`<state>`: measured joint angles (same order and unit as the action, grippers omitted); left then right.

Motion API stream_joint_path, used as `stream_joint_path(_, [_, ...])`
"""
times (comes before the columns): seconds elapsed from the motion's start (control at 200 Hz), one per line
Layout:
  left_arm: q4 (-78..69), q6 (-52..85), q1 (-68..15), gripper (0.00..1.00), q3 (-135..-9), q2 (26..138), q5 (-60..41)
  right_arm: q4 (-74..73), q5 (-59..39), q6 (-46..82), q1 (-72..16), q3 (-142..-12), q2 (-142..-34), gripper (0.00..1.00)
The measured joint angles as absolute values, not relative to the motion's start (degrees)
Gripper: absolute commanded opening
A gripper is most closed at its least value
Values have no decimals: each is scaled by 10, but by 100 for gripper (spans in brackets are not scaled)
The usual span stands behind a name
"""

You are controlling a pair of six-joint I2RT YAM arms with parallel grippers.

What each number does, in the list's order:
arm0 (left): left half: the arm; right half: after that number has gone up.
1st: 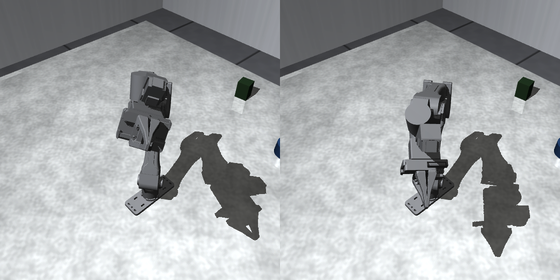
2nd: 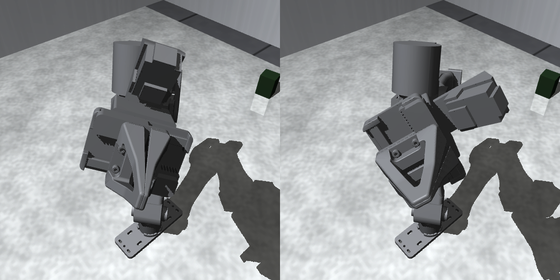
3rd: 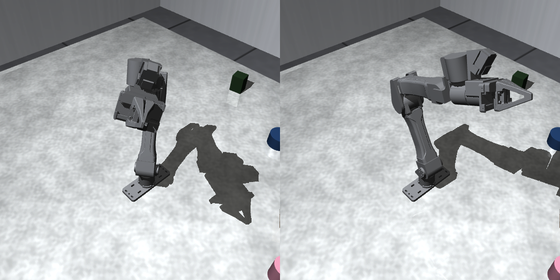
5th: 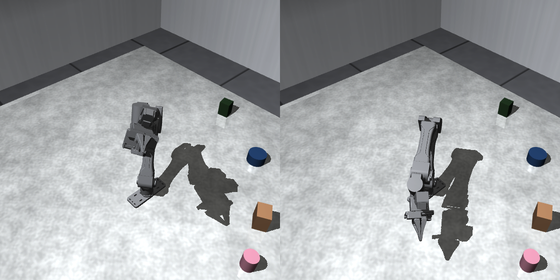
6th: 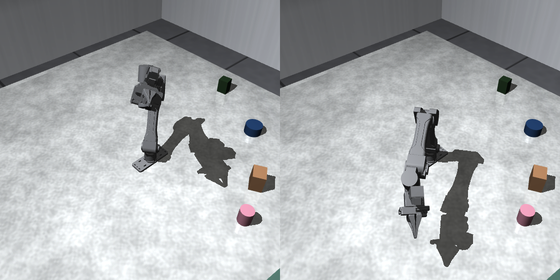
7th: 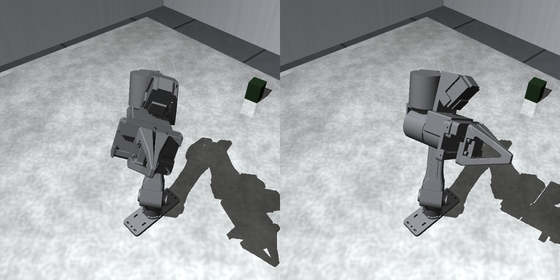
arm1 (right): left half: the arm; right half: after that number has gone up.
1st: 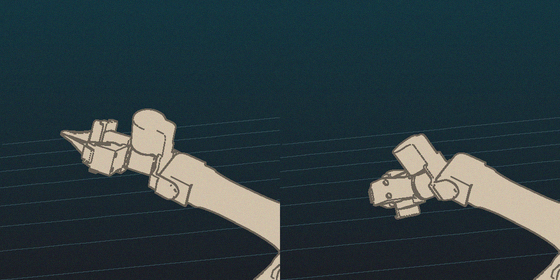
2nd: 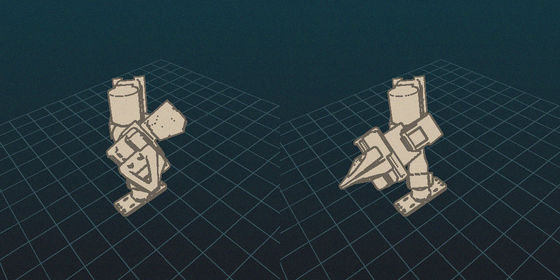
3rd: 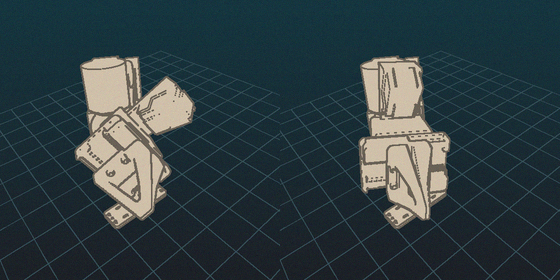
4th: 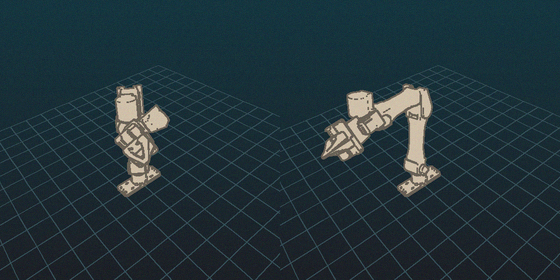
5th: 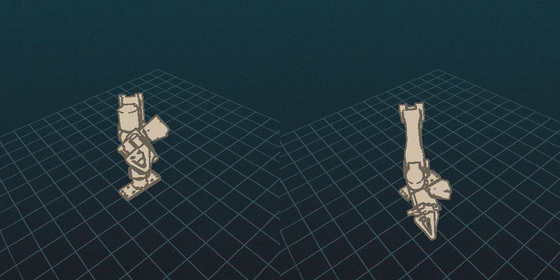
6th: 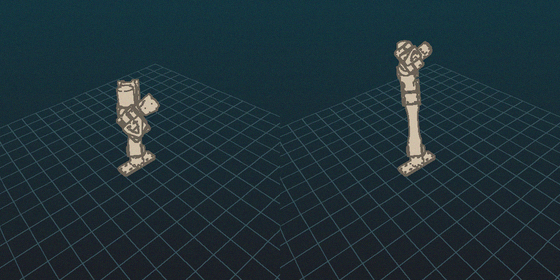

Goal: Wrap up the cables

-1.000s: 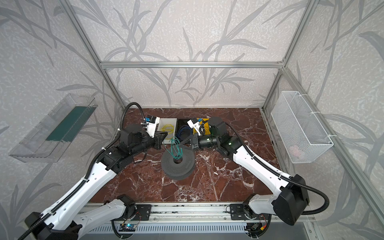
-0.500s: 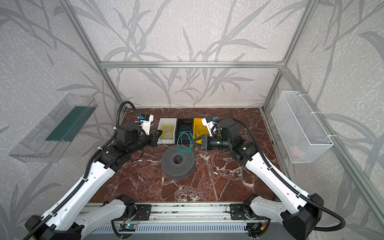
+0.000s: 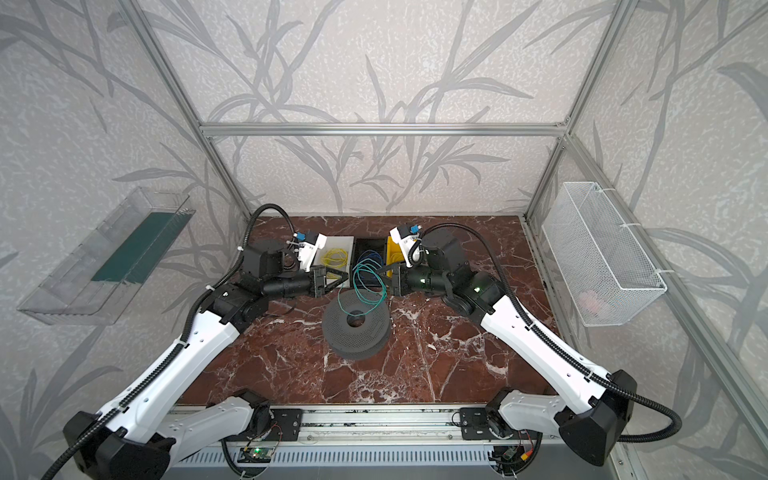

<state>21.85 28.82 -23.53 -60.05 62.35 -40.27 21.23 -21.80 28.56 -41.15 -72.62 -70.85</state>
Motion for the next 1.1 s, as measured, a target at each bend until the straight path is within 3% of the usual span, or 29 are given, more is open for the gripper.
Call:
stream_joint_path(0.045, [211, 303, -235, 0, -595, 624, -420, 210, -207, 277, -416, -735, -712, 0])
stream_joint_path(0.12, [206, 316, -236, 27, -589, 622, -431, 208, -196, 270, -420, -743, -715, 0])
stream_joint_path(0.225, [204, 326, -236, 56, -584, 611, -432, 208, -191, 267, -420, -744, -717, 0])
stream_joint_path(0.345, [200, 333, -236, 68, -571, 582, -418, 208, -191, 271, -420, -745, -718, 0])
stream_joint_path(0.77, [240, 351, -236, 76, -509, 438, -282, 195, -181, 285, -420, -746, -713, 0])
stream_joint_path(1.1, [168, 392, -236, 74, -435, 455, -280, 171, -190, 303, -420, -746, -713, 0])
